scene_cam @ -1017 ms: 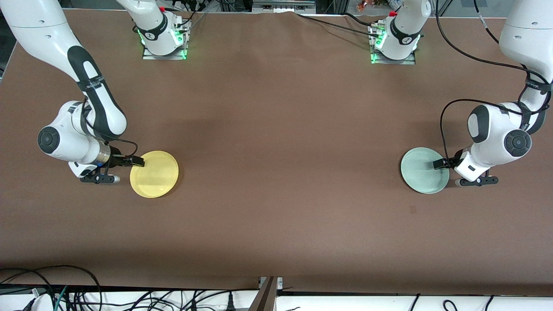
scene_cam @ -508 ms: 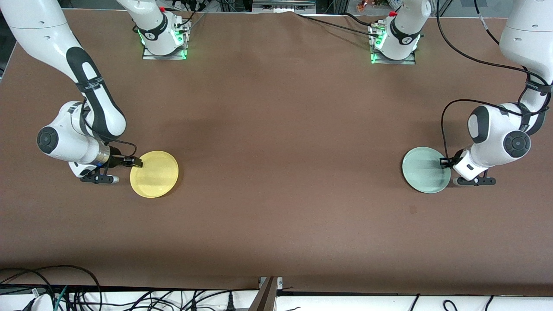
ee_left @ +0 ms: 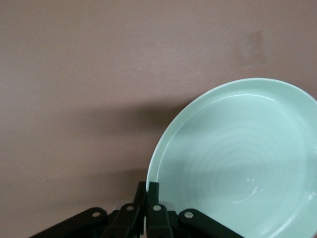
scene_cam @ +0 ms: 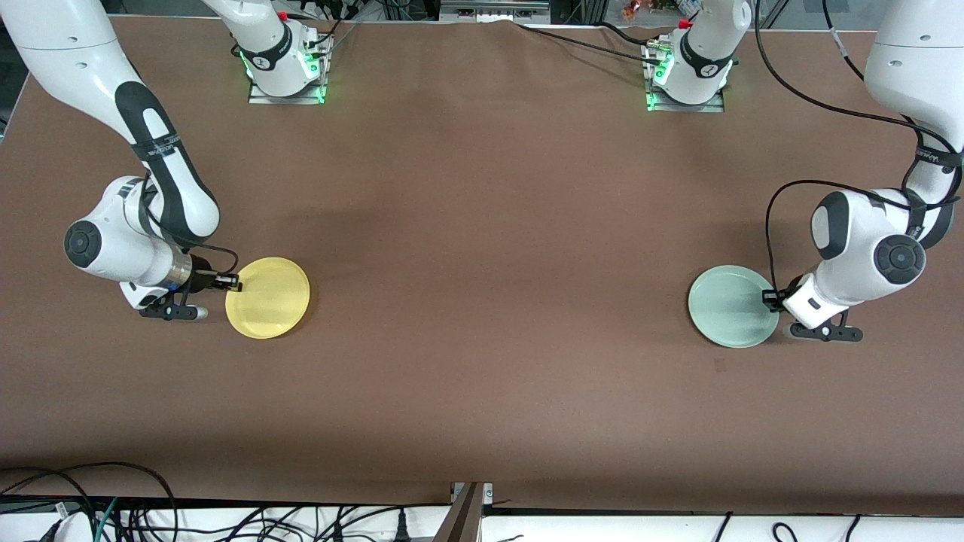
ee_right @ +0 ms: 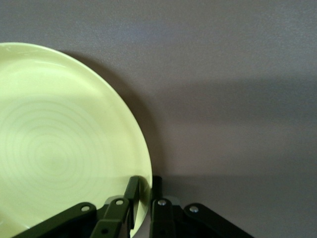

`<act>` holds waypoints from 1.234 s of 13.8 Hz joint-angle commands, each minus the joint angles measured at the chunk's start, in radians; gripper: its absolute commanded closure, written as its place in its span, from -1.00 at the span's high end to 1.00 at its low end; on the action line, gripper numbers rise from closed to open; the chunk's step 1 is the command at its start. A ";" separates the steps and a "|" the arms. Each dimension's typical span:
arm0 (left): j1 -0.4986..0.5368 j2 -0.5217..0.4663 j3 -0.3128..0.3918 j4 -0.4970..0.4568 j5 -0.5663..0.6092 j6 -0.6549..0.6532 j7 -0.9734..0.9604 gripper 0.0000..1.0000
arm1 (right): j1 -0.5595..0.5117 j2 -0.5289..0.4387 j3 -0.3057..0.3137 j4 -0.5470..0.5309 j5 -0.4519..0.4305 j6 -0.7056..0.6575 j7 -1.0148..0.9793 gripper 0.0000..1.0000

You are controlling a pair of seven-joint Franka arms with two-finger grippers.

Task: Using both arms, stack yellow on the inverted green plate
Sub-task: 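Flip the green plate with the left gripper while the right gripper lifts yellow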

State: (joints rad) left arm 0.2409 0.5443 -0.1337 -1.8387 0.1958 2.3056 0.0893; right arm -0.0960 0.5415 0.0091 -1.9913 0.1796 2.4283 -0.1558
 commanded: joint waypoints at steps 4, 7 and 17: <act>-0.234 0.011 0.016 0.343 0.025 -0.434 -0.047 -1.00 | -0.005 0.000 0.011 0.002 0.011 0.005 -0.014 -0.90; -0.407 0.023 0.019 0.401 0.149 -0.469 -0.240 -1.00 | -0.001 -0.006 0.014 0.012 0.011 0.000 -0.018 -1.00; -0.831 0.117 0.035 0.516 0.686 -0.604 -0.538 -1.00 | -0.007 -0.011 0.014 0.337 0.012 -0.469 -0.018 -1.00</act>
State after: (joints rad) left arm -0.4909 0.5953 -0.1275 -1.4232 0.7775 1.8036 -0.3875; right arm -0.0939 0.5316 0.0185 -1.7318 0.1809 2.0703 -0.1598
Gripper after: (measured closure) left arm 0.969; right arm 0.974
